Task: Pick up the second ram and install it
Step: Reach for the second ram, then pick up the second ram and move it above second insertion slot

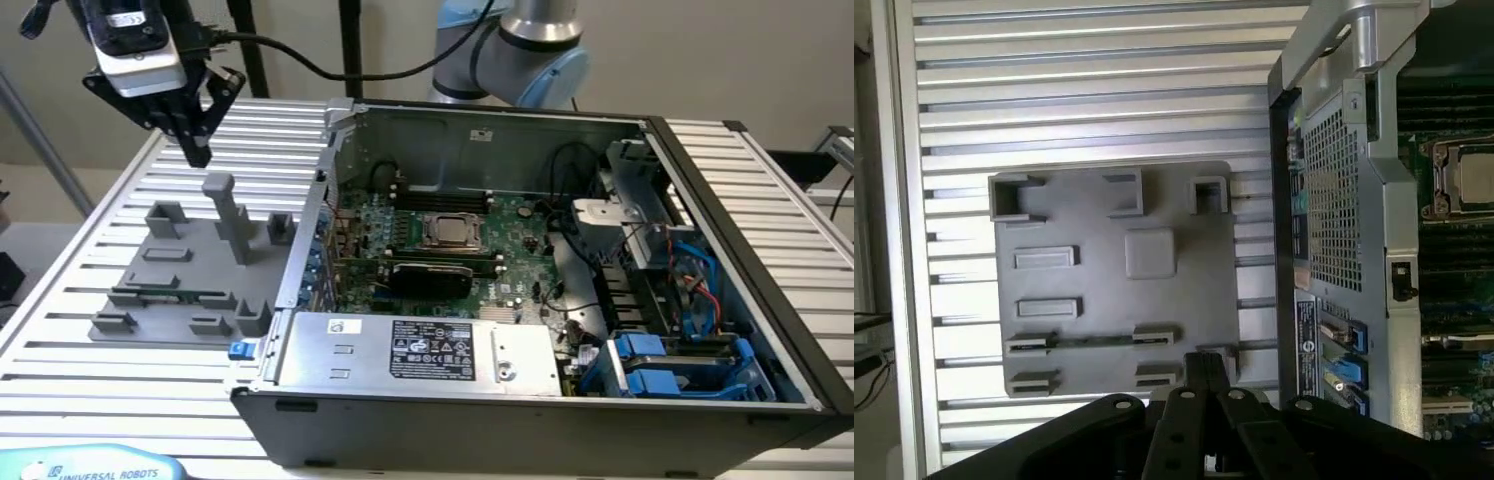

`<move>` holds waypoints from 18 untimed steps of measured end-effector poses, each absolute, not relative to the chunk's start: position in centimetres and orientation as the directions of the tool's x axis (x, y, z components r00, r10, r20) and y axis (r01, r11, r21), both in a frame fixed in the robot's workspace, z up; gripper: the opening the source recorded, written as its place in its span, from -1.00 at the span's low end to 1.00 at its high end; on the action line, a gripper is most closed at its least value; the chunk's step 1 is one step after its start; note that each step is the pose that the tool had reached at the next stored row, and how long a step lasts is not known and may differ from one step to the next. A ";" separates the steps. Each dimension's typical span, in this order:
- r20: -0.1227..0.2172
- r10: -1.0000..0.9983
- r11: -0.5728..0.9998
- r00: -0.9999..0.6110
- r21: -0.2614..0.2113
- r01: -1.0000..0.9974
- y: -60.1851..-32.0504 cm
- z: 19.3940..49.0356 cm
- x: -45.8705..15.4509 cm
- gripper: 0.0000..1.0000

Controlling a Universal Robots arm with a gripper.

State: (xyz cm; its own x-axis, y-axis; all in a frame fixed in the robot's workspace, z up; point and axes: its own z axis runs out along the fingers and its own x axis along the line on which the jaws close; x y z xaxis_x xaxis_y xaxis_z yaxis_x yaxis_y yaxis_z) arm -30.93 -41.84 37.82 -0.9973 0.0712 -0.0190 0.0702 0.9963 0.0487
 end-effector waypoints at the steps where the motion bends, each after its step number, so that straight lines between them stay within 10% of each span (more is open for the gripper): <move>1: -0.019 0.071 0.996 -0.997 0.049 0.070 -41.9 37.7 -31.4 -0.79; 18: -0.017 0.071 0.996 -0.997 0.048 0.070 -42.6 35.5 -37.7 -0.79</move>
